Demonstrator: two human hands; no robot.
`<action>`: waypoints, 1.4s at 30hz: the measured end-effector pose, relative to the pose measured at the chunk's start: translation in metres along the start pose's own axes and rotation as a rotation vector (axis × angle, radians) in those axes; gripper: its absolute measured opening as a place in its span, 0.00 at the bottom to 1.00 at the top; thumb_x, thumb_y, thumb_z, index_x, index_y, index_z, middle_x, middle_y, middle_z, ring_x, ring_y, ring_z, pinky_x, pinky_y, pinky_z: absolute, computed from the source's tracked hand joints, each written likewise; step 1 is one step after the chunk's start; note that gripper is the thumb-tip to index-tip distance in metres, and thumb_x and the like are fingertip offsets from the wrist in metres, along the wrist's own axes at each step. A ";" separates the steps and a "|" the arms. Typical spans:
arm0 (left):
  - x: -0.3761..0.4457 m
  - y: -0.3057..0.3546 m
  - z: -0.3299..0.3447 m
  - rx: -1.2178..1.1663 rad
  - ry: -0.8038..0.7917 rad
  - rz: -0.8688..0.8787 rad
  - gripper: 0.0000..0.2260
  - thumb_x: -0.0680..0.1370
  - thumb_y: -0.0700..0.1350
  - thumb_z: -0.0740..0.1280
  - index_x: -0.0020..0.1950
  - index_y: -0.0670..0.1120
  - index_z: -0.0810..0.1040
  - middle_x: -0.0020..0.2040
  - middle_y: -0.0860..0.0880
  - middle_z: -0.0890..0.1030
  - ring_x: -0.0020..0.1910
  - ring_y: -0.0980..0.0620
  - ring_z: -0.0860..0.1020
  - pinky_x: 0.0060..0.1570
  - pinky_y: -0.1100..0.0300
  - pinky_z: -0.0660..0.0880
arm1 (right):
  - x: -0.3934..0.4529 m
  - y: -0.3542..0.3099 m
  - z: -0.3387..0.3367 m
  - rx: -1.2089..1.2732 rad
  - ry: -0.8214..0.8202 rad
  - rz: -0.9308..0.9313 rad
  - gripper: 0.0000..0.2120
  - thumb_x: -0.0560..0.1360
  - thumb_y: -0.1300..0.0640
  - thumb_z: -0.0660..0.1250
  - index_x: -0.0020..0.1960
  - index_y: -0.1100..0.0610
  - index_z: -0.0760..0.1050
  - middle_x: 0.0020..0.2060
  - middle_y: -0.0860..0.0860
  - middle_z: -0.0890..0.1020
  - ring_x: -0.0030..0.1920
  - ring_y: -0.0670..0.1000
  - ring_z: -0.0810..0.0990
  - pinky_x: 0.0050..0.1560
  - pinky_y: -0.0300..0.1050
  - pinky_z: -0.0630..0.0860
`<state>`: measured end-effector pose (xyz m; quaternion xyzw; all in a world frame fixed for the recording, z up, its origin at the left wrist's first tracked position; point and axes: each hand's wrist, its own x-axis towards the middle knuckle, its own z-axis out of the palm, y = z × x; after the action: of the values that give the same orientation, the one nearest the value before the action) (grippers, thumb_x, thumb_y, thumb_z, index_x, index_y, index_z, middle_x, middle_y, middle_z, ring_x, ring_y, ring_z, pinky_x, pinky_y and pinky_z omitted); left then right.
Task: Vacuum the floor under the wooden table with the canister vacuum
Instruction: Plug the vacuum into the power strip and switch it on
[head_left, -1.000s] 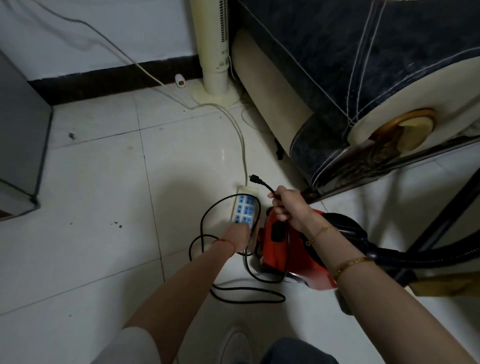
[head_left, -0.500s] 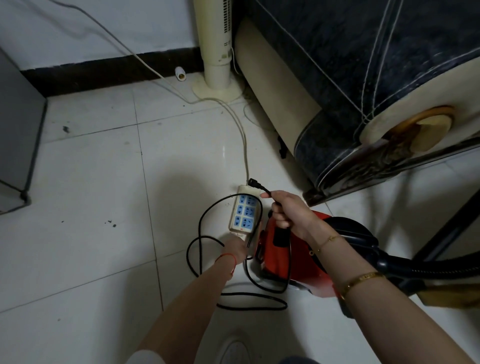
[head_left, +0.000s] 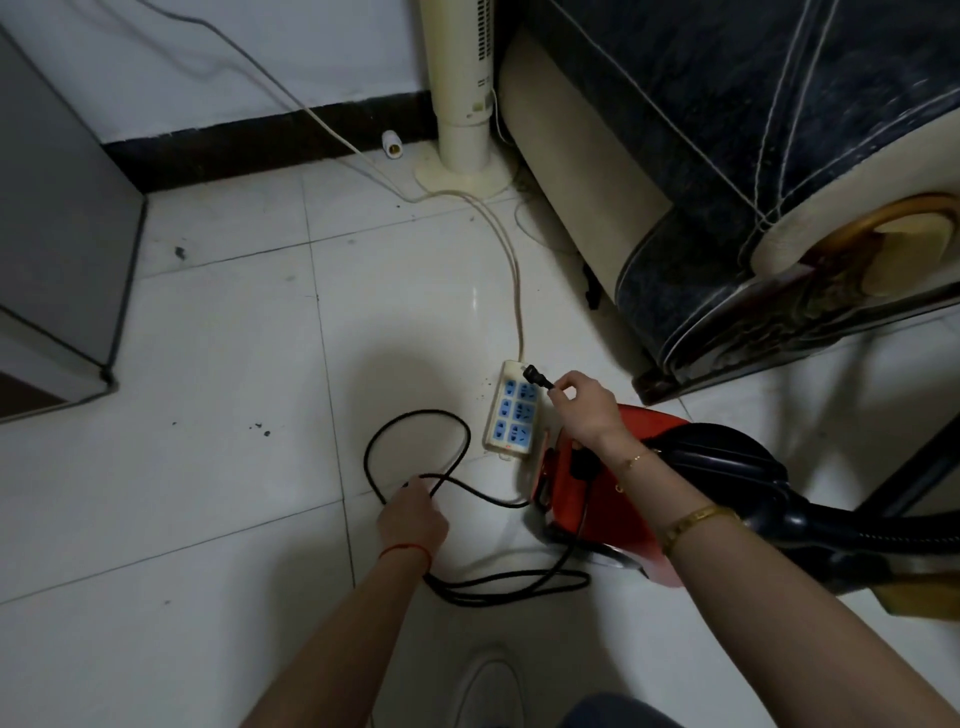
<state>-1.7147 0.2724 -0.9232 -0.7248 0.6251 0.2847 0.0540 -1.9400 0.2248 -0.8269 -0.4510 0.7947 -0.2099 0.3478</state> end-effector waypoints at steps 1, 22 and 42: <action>0.001 -0.006 -0.002 0.055 -0.035 -0.025 0.13 0.78 0.43 0.61 0.61 0.42 0.71 0.59 0.44 0.77 0.56 0.45 0.77 0.53 0.57 0.73 | 0.001 0.000 0.004 -0.038 -0.017 -0.010 0.05 0.77 0.55 0.61 0.49 0.54 0.75 0.40 0.56 0.80 0.38 0.56 0.77 0.40 0.43 0.72; 0.070 0.063 0.034 0.079 0.118 0.551 0.24 0.81 0.45 0.60 0.75 0.42 0.61 0.73 0.45 0.65 0.72 0.48 0.61 0.71 0.60 0.58 | 0.040 0.004 0.033 -1.055 -0.156 -0.519 0.12 0.74 0.59 0.62 0.55 0.53 0.79 0.50 0.54 0.81 0.51 0.56 0.80 0.46 0.45 0.73; 0.076 0.049 0.032 0.035 0.143 0.681 0.28 0.71 0.27 0.59 0.71 0.39 0.69 0.67 0.43 0.72 0.66 0.45 0.69 0.65 0.58 0.67 | 0.051 -0.009 0.048 -1.202 -0.260 -0.563 0.10 0.76 0.63 0.61 0.55 0.58 0.76 0.55 0.54 0.79 0.55 0.56 0.79 0.48 0.46 0.72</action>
<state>-1.7673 0.2095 -0.9729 -0.4918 0.8380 0.2240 -0.0757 -1.9175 0.1753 -0.8714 -0.7776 0.5771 0.2420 0.0610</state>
